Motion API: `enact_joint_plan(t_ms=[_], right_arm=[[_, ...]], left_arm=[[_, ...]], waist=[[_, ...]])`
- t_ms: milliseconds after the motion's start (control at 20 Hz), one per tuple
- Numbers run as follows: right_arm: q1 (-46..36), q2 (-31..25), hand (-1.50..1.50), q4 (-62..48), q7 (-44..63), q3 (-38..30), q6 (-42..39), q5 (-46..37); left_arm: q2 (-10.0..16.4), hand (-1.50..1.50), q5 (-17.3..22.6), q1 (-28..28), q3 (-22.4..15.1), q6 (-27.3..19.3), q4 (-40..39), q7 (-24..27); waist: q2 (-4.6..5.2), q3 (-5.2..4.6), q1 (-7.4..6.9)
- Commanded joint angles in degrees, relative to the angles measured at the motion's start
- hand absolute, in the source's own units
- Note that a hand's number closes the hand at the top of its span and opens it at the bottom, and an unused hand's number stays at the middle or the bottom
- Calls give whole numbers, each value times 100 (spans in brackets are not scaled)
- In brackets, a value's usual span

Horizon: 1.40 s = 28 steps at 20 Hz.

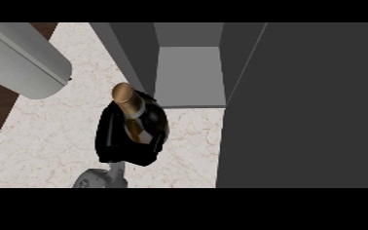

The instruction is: Pick up the wine, place it into the cabinet and close the cabinet

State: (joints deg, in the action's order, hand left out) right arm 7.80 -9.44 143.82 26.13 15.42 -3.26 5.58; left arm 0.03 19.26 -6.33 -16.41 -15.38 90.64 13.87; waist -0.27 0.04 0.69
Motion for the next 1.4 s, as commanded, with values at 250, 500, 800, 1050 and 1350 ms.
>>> enact_joint_plan(t_ms=[250,500,800,1050,1350], right_arm=[[270,77,-150,895,245,-8,-12,432],[226,-59,-150,1249,607,-302,-53,721],[375,73,-150,1066,309,-159,-188,692],[397,108,-150,1297,592,83,-170,595],[456,34,-150,1211,572,-266,-301,879]], left_arm=[[-3,150,210,-1483,-449,-1560,-636,-609],[-3,150,259,-1687,-343,-1663,-1150,-526],[-3,150,575,-2114,-765,-2122,-2208,43],[-3,150,936,-2132,-613,-1736,-2740,443],[-3,150,1592,-2008,-1060,-1827,-3314,1200]], waist=[[23,-3,41],[27,-6,46],[39,-6,132],[32,-10,118],[38,-9,120]])
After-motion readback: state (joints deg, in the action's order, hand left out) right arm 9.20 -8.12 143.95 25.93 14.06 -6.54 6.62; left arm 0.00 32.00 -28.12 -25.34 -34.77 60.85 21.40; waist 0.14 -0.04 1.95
